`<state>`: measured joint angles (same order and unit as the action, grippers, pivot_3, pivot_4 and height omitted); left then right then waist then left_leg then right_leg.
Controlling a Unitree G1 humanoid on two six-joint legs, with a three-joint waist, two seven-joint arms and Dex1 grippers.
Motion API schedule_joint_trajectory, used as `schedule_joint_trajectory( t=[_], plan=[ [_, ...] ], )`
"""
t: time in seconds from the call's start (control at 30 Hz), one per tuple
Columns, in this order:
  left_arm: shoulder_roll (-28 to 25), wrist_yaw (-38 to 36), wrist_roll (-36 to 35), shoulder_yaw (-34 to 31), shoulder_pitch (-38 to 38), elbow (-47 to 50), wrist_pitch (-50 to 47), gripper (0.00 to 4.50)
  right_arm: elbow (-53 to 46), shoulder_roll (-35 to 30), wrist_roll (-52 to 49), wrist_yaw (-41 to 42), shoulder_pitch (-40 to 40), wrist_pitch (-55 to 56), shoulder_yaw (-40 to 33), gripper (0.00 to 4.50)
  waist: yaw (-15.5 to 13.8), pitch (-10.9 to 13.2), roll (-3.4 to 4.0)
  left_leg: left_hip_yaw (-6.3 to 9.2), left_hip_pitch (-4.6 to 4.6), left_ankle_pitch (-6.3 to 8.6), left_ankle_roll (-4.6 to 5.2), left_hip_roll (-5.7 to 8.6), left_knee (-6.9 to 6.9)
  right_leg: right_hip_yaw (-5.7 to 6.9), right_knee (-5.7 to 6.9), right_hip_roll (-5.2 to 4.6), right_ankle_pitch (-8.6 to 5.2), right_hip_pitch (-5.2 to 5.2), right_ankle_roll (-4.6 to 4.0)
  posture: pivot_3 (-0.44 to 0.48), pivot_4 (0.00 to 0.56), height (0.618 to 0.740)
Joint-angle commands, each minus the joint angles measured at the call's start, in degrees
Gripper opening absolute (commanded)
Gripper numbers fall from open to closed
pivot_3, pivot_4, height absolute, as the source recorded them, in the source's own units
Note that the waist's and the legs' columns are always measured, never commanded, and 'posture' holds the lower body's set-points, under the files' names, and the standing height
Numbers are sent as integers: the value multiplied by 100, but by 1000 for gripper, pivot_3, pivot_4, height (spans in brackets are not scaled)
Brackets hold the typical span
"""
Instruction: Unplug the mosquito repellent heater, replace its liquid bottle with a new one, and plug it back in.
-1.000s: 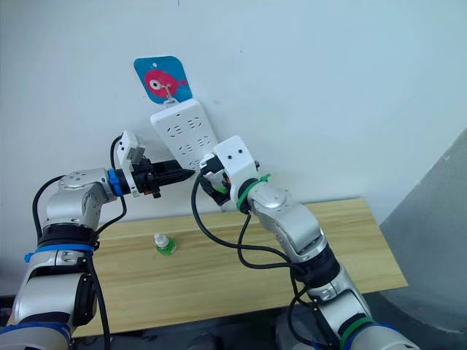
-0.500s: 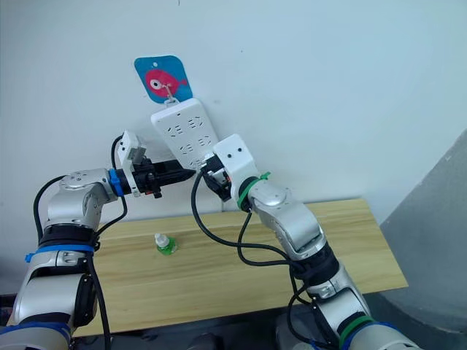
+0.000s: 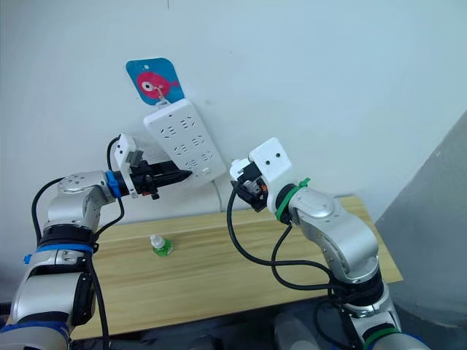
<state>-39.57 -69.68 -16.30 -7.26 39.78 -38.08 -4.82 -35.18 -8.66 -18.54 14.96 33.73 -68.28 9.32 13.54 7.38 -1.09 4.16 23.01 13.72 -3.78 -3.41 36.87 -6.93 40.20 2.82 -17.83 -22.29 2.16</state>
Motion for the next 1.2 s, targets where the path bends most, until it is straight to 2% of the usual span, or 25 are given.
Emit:
schedule_joint_trajectory(
  t=[0.03, 0.23, 0.33, 0.43, 0.5, 0.6, 0.83, 1.03, 1.2],
  plan=[
    [-367, 130, -107, -415, -468, 733, 353, 2602, -235, 32, -226, 34, 10, -37, -317, 3030, 83, 0, 0, 1, 2, 0, 0, -2, -4, 1, 0, 0, -1, -3, -1, -218, 87, 729],
    [-616, 672, -545, -1295, -2054, 2764, 138, 4478, -147, 221, -355, -26, -21, 77, -585, 3030, 72, 0, 0, 10, 7, 3, -4, -10, -38, 10, 2, -11, -2, -17, -53, -177, 80, 729],
    [-492, 927, -937, -1546, -2892, 4083, -271, 4500, -116, 439, -588, -29, -90, 111, -977, 3030, 36, 0, 0, 20, 6, 3, -5, -13, -52, 10, 2, -15, -8, -18, -64, -145, 75, 729],
    [-259, 1277, -1250, -1469, -3536, 5207, -706, 4500, -95, 601, -812, -35, -130, 51, -1318, 3030, -81, 0, 0, 22, 3, 2, -5, -9, -56, 16, 2, -12, -12, -14, -62, -124, 75, 729],
    [76, 1697, -1446, -1194, -3867, 5947, -1051, 4500, -83, 679, -997, -28, -154, -16, -1536, 3030, -150, 0, 0, 17, -3, 2, -5, -3, -56, 17, 2, -10, -18, -7, -51, -120, 74, 729],
    [664, 2315, -1442, -621, -3937, 6533, -1323, 4500, -111, 1075, -1490, -150, -128, -274, -2050, 3030, -261, -2, -2, 11, -8, 2, -6, 2, -50, 16, 2, -10, -25, -1, -37, -127, 72, 729],
    [1481, 2796, -1056, 200, -3482, 6298, -1038, 4500, -70, 2074, -2566, -917, 183, -817, -3098, 3030, -238, -14, 4, 10, -14, 1, -5, 1, -43, 15, 13, 1, -24, 0, -38, -169, 59, 729],
    [1894, 2956, -966, 464, -3024, 6024, -811, 4500, 81, 2459, -3496, -1914, 198, -754, -3440, 3030, -179, -18, 10, 7, -10, 1, -5, 4, -35, 11, 18, 1, -24, -1, -38, -179, 55, 729],
    [2037, 2887, -806, 719, -2906, 5845, -535, 4500, 338, 2385, -4534, -2799, 161, -354, -3416, 3030, -81, -27, 24, 6, -10, 1, -5, 5, -36, 10, 22, 2, -11, -2, -61, -186, 50, 729]
  ],
)
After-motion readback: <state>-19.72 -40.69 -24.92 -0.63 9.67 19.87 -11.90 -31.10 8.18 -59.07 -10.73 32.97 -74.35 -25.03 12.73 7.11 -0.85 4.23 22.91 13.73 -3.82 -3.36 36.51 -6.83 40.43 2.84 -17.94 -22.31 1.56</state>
